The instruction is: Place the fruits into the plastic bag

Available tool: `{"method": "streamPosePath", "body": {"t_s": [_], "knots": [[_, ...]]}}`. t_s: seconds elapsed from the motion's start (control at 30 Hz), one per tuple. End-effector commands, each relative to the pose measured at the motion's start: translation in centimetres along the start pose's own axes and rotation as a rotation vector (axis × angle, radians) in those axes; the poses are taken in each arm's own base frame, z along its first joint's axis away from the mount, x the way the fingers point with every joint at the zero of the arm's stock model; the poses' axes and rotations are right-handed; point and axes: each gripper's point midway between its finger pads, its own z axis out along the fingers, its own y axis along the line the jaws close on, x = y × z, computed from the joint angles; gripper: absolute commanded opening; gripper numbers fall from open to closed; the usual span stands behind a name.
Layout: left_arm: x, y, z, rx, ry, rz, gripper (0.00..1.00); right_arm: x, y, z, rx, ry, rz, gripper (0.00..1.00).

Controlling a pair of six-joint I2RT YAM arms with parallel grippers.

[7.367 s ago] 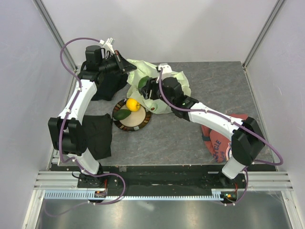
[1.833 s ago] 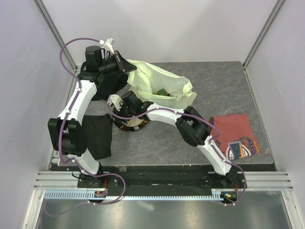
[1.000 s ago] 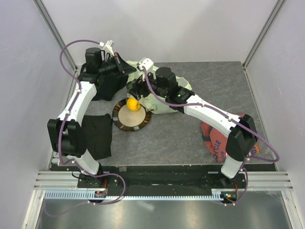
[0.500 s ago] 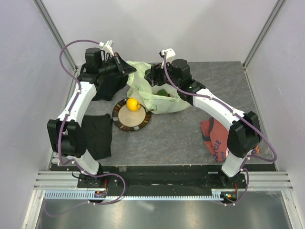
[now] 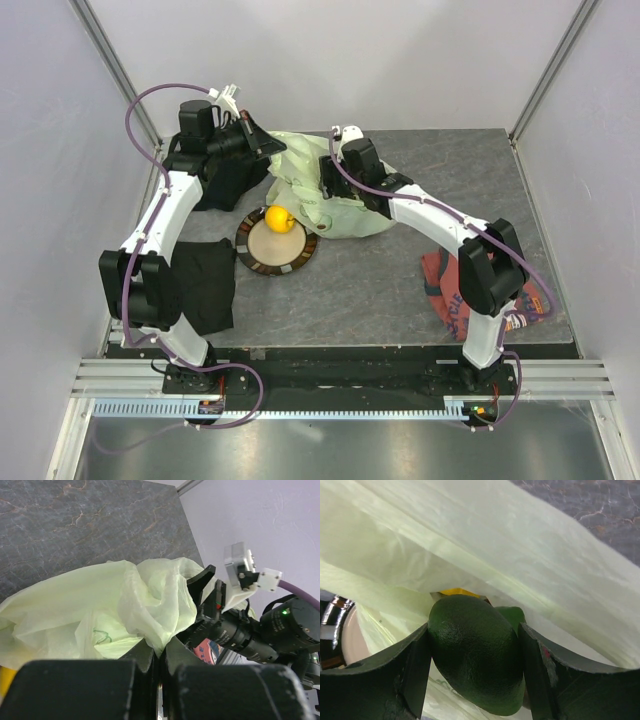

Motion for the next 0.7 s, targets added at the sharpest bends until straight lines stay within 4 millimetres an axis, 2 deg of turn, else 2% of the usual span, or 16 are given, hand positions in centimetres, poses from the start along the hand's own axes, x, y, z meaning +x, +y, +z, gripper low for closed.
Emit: {"method": "streamPosePath", "body": {"t_s": [0.0,0.17,0.23,0.27,0.43,0.5,0.63,0.67], "knots": [[-1.5,-2.2,-1.5,0.031,-0.052,0.073,0.02,0.5,-1.8,0.3,0.114,0.035,0.022,0.27],[-1.4,-2.2,-1.5,0.033,-0.051,0.073,0.01,3.1,-2.3,1.5,0.142,0.119,0.034,0.37],[-1.4,-2.2,-1.6,0.033,-0.051,0.071,0.02,3.3,-2.4,1.7,0.154,0.133,0.034,0.41],[-1.4,-2.2,-1.6,0.033,-0.051,0.071,0.01,4.0,-2.6,1.9,0.16,0.158,0.025,0.43],[-1.3,-2.1,-1.5,0.031,-0.049,0.069,0.02,4.2,-2.7,1.9,0.164,0.167,0.016,0.61],[-1.4,-2.3,-1.6,0.033,-0.052,0.069,0.01,4.0,-2.7,1.8,0.164,0.163,0.013,0.7],[-1.5,-2.3,-1.6,0.034,-0.053,0.07,0.01,3.4,-2.5,1.6,0.148,0.147,0.016,0.8],[-1.5,-2.3,-1.6,0.036,-0.053,0.071,0.02,3.1,-2.2,1.4,0.141,0.139,0.011,0.86]]}}
